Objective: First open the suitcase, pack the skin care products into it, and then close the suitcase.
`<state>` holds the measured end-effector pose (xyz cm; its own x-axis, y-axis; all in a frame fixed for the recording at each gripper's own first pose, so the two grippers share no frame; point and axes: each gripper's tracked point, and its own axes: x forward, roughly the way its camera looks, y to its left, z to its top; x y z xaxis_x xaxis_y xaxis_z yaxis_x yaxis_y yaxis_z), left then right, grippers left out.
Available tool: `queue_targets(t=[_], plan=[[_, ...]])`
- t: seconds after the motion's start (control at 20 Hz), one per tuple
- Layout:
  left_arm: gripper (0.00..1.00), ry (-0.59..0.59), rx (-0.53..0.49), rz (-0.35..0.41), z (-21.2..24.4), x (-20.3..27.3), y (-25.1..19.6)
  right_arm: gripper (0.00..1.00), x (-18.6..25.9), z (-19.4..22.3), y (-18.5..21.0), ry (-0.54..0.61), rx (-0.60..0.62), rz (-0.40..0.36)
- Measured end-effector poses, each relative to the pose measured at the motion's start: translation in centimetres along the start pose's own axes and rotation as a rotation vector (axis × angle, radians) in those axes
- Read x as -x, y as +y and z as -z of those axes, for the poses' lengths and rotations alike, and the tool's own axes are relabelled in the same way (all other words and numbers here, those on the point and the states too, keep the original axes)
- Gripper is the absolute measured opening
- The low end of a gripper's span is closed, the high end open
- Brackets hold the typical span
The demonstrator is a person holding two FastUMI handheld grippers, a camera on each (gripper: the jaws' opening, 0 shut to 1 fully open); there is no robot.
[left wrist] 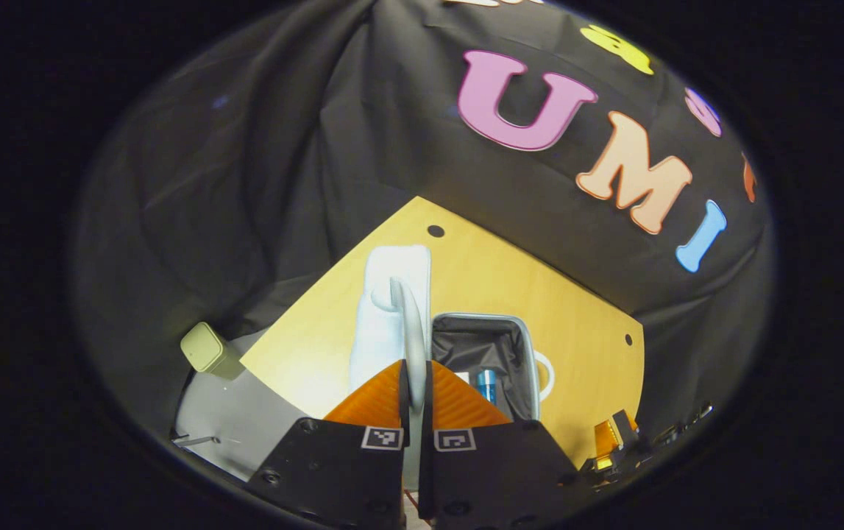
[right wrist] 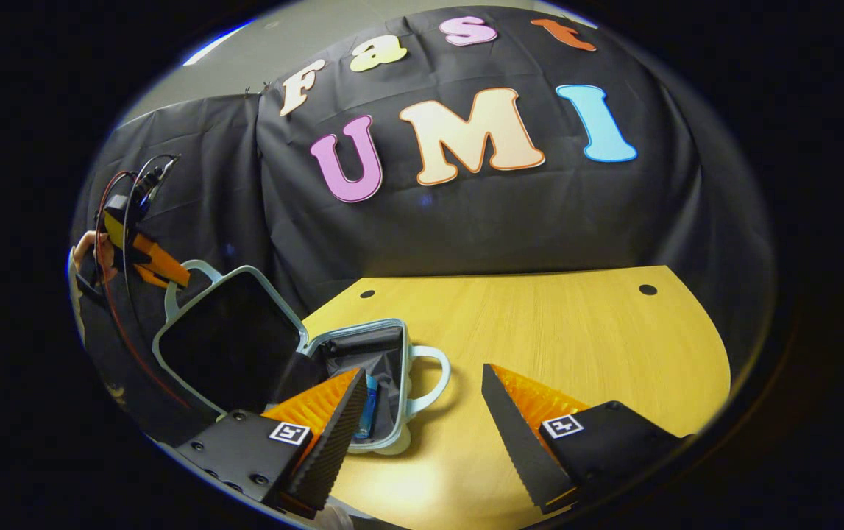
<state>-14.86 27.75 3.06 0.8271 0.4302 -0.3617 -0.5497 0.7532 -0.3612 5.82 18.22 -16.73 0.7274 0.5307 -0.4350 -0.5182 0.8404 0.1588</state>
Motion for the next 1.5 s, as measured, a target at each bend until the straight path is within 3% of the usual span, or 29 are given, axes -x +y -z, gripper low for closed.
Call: queue_targets(t=[0.2,0.25,0.55,0.75,0.95,1.3,1.5], plan=[[0.05,0.018,-0.064,0.066,1.5,-1.2,-7.5,0.98,2.0,-0.2,-3.0,-0.002,0.028,0.017],[0.01,0.035,-0.079,0.1,2.2,-0.7,-9.6,0.98,2.5,-0.5,-3.8,-0.008,0.038,0.025],[0.02,0.18,-0.123,0.251,7.7,-7.9,-20.9,0.98,5.6,-0.5,-7.8,-0.019,0.004,0.092],[0.05,0.302,-0.143,0.27,12.3,-12.4,-23.5,0.98,7.7,-1.1,-10.3,-0.027,-0.006,0.18],[0.02,0.384,-0.188,0.24,14.6,-15.3,-24.0,0.98,9.0,-1.9,-11.4,-0.05,-0.013,0.253],[0.03,0.465,-0.29,0.201,17.3,-18.1,-23.6,0.98,9.0,-3.6,-10.6,-0.108,-0.028,0.281],[0.19,0.474,-0.295,0.184,17.7,-17.7,-22.8,0.98,8.5,-4.5,-9.5,-0.129,-0.01,0.257]])
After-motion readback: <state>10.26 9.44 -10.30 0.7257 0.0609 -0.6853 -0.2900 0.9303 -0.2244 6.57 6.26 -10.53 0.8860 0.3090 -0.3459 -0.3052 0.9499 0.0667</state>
